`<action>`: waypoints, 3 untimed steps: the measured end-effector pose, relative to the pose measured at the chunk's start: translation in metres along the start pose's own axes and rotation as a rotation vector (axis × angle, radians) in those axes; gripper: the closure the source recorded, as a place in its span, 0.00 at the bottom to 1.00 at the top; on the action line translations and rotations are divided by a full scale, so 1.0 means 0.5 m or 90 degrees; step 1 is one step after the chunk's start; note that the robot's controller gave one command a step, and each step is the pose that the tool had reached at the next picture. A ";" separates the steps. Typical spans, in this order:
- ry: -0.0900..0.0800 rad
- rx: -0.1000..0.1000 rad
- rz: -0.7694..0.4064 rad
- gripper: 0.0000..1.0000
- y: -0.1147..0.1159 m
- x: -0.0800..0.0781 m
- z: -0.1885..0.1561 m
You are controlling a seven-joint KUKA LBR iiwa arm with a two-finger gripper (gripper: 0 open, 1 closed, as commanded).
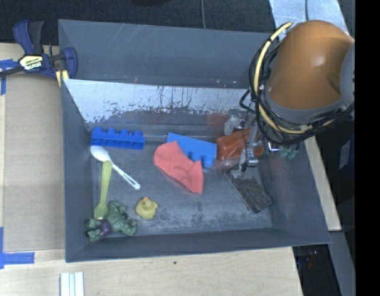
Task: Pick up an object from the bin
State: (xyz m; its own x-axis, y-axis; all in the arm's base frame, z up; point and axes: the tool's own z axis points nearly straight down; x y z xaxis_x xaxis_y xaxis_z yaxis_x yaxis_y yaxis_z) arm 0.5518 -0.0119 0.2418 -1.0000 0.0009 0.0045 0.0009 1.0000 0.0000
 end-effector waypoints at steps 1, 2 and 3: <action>-0.005 0.000 0.000 0.00 0.000 -0.003 -0.008; -0.010 0.002 -0.150 0.00 0.018 -0.039 0.094; -0.008 0.000 -0.105 0.00 0.047 -0.074 0.157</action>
Offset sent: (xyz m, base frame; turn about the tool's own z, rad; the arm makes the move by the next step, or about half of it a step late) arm 0.0524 0.0287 -0.1718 -0.7439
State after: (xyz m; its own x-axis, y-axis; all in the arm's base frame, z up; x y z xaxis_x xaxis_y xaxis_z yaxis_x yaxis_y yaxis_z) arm 0.5886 0.0117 0.1631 -0.9866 -0.1630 -0.0073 -0.1630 0.9866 -0.0008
